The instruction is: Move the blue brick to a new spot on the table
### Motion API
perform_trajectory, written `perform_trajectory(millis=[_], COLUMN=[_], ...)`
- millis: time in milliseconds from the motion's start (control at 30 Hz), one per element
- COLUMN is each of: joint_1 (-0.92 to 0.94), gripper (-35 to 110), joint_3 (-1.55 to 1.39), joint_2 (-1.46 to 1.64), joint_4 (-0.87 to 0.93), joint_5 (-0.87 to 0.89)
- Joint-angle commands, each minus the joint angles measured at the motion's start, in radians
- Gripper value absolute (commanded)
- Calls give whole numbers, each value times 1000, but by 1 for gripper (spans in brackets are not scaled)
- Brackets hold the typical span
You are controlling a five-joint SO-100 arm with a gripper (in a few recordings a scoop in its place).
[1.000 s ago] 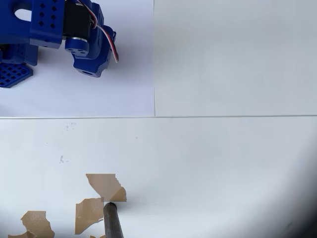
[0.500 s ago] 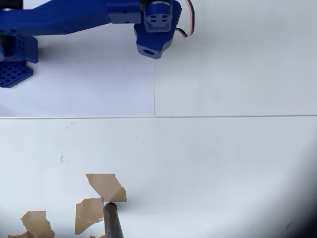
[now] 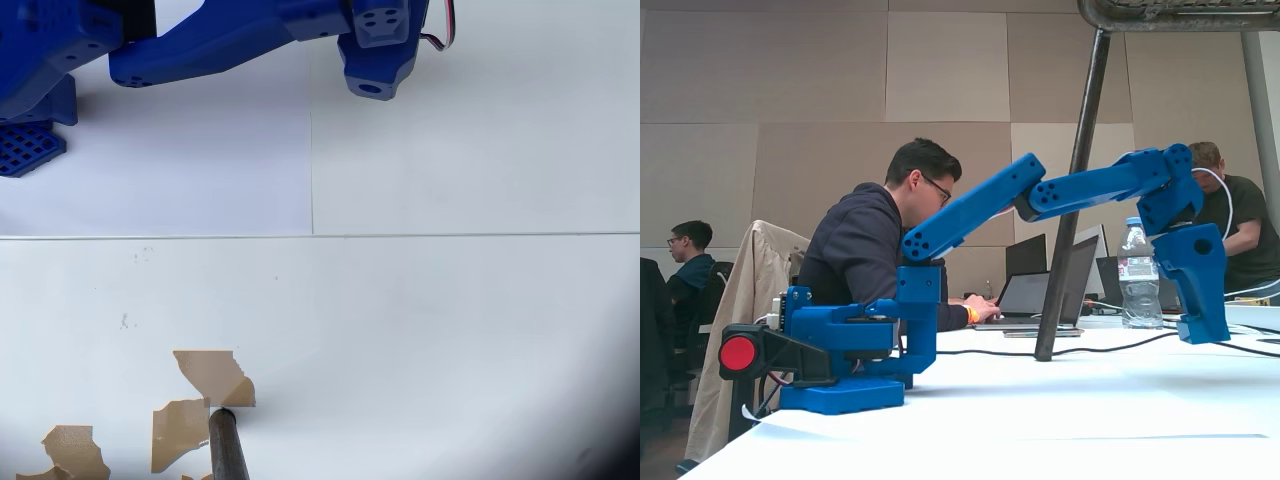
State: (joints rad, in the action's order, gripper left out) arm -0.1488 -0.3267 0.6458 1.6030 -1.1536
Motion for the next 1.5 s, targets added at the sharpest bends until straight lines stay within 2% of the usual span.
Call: perform_trajectory(millis=[0,300,467,667,767,1033,1200,1467], joint_1=[14,66,94,118,110,75,52,77], gripper=[13,14,20,32,35,34,24,3], joint_3=[181,348,426,428,379,-279,-874,-1927], joint_2=[-18,-216,-299,-290,-183,499,946,1752], joint_4=[6,3,8,15,37,35,-25,-321], joint_5=[-20,-44,-57,-71,-40,40,54,-83])
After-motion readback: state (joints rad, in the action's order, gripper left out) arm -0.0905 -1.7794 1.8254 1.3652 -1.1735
